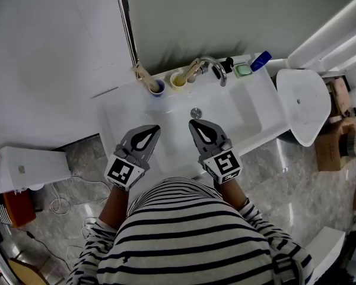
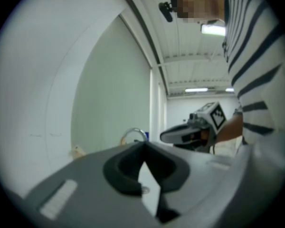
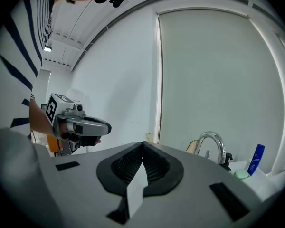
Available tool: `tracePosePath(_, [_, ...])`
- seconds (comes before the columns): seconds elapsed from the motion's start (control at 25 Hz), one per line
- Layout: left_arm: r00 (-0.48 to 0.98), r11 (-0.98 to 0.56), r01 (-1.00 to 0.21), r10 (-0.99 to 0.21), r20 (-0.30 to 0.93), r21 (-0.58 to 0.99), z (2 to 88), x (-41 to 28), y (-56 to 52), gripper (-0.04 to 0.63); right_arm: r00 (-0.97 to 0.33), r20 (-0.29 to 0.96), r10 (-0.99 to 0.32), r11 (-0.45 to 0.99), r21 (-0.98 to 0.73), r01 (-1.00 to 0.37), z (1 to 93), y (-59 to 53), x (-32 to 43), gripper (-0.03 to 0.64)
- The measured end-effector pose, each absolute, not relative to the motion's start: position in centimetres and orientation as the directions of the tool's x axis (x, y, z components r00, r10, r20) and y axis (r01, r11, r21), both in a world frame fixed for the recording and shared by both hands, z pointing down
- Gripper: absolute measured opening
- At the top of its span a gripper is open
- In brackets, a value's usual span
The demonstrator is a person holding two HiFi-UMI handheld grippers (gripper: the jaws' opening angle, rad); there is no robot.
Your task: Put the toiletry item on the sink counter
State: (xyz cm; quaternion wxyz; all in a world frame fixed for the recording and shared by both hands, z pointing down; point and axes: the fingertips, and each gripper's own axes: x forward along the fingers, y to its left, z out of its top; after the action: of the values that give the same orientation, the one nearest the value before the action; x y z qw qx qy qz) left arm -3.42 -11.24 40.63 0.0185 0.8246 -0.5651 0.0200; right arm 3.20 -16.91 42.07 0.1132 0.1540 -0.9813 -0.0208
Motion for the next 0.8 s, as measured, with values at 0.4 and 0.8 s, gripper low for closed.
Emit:
tracePosePath(0.4, [0.344, -0.343, -0.939, -0.937, 0.059, 0.037, 41.1, -4.0, -11.2, 0.006, -0.928, 0.243, -0.283, 0.959, 0.085, -0.270, 42.5, -16.6, 2.7, 0.008])
tracePosePath(0.8, [0.343, -0.341, -0.939, -0.937, 0.059, 0.042, 41.4, -4.3, -11.2, 0.006, -0.926, 0.267, -0.268, 0.963, 0.101, -0.249, 42.9, -16.3, 2.1, 0.008])
